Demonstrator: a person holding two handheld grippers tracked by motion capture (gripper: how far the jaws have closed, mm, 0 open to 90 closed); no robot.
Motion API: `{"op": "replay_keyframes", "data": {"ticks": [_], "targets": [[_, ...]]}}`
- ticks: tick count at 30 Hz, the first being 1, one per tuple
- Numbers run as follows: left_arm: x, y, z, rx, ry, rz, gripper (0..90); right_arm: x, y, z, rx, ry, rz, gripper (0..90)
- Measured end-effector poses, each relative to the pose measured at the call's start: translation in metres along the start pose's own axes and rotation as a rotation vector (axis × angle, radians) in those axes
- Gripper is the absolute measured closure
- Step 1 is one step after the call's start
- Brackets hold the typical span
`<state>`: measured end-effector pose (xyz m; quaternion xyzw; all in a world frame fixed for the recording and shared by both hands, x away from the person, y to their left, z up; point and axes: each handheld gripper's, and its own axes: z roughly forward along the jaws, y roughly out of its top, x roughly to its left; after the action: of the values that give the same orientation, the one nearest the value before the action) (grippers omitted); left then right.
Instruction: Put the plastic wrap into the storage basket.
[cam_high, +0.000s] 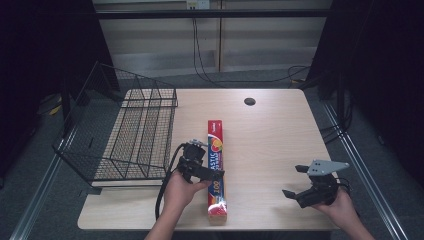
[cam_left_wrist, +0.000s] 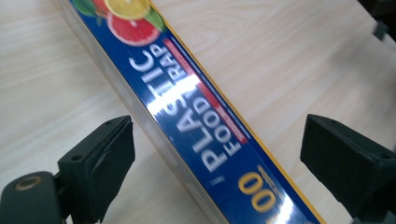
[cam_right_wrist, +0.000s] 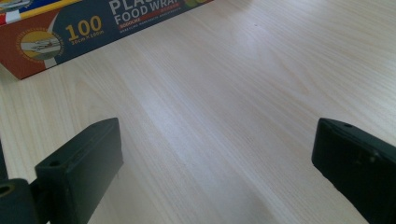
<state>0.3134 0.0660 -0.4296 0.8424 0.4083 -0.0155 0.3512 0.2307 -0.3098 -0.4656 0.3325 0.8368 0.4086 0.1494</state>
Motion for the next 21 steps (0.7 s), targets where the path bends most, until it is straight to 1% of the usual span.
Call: {"op": "replay_keyframes", "data": {"ticks": [1, 2, 4, 5, 6, 7, 9, 11, 12, 14, 15, 16, 17, 18, 19, 20, 21], "targets": [[0.000, 0.005, 0.002, -0.001, 0.013, -0.002, 10.7, 0.000, 0.000, 0.000, 0.000, 0.000, -0.001, 1.7], [0.000, 0.005, 0.002, -0.001, 0.013, -0.002, 11.3, 0.000, 0.000, 0.000, 0.000, 0.000, -0.001, 1.7], [0.000, 0.010, 0.005, 0.003, 0.029, -0.019, 11.9, 0.000, 0.000, 0.000, 0.002, 0.001, -0.002, 1.7], [0.001, 0.012, 0.008, 0.008, 0.021, -0.033, 11.9, 0.000, 0.000, 0.000, 0.004, -0.002, 0.000, 1.7], [0.003, 0.015, 0.011, 0.018, 0.016, -0.042, 15.3, 0.000, 0.000, 0.000, 0.000, 0.003, 0.000, 1.7], [0.003, 0.017, 0.013, 0.013, 0.030, -0.049, 14.7, 0.000, 0.000, 0.000, -0.002, 0.003, 0.000, 1.8], [0.004, 0.019, 0.014, 0.012, 0.037, -0.051, 13.9, 0.000, 0.000, -0.001, -0.002, 0.001, 0.002, 1.7], [0.004, 0.023, 0.018, 0.018, 0.045, -0.065, 13.9, 0.000, 0.000, -0.001, -0.007, -0.005, 0.005, 1.8], [0.005, 0.024, 0.018, 0.024, 0.054, -0.062, 14.2, -0.001, 0.000, -0.001, -0.007, -0.003, 0.007, 1.8], [0.005, 0.027, 0.020, 0.032, 0.059, -0.078, 13.9, -0.001, 0.000, -0.001, -0.005, -0.005, 0.003, 1.8], [0.007, 0.028, 0.021, 0.030, 0.069, -0.093, 14.0, -0.001, 0.000, -0.001, -0.003, -0.006, 0.002, 1.8], [0.007, 0.028, 0.021, 0.030, 0.069, -0.093, 13.3, -0.001, 0.000, -0.001, -0.002, -0.007, 0.004, 1.8], [0.010, 0.030, 0.023, 0.051, 0.083, -0.094, 13.6, -0.001, 0.000, -0.001, -0.003, -0.009, 0.005, 1.8], [0.010, 0.030, 0.023, 0.051, 0.083, -0.094, 13.9, -0.001, 0.000, -0.001, -0.003, -0.009, 0.005, 1.8], [0.011, 0.030, 0.025, 0.046, 0.092, -0.107, 13.9, -0.001, 0.000, -0.001, -0.005, -0.006, 0.005, 1.8], [0.012, 0.031, 0.027, 0.048, 0.101, -0.110, 14.0, -0.002, 0.000, -0.002, -0.006, -0.005, 0.007, 1.8], [0.014, 0.031, 0.029, 0.050, 0.111, -0.116, 16.6, -0.002, 0.000, -0.002, -0.005, -0.009, 0.011, 1.8]]}}
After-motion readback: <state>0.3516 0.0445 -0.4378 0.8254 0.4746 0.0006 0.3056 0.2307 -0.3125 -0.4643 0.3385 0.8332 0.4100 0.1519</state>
